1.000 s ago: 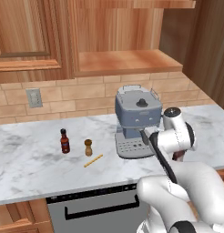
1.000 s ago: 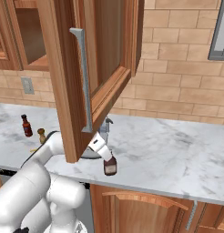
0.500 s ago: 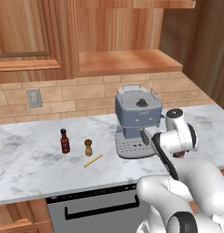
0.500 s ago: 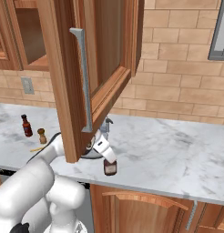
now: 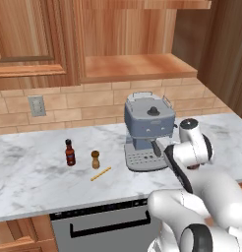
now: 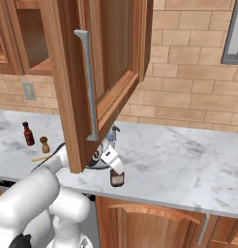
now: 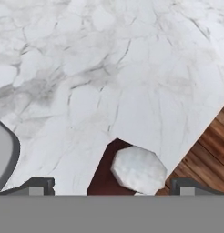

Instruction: There are various items on the counter. Only move the condiments/shakers into the cabinet.

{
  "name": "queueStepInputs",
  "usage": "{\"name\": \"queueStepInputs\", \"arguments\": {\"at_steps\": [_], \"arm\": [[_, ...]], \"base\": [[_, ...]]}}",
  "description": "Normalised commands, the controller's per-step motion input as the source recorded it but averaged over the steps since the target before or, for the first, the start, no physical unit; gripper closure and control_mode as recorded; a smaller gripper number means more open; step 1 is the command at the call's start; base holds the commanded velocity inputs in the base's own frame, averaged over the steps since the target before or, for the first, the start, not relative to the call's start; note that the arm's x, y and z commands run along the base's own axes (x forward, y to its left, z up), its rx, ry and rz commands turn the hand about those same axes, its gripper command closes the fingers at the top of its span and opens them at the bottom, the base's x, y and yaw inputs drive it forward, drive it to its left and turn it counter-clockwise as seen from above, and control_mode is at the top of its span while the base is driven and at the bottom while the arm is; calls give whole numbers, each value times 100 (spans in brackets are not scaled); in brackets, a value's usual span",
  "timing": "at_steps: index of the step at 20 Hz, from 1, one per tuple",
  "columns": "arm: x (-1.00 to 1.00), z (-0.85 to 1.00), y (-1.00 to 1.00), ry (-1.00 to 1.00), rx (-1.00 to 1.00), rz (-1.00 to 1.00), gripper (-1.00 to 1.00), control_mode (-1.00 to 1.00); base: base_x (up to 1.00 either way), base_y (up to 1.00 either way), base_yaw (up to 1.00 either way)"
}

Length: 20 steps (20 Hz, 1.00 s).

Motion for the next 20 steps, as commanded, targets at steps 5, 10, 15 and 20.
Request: {"name": "queueStepInputs", "arguments": {"at_steps": [5, 10, 15, 20], "arm": [[10, -10, 0, 0, -3, 0, -100, -100], [2, -14, 0, 0, -2, 0, -100, -100], [0, -23, -3, 0, -1, 0, -100, -100], [0, -7, -3, 0, 0, 0, 100, -100]], "base": [[0, 0, 0], [0, 0, 0], [0, 0, 0], [0, 0, 0]]}}
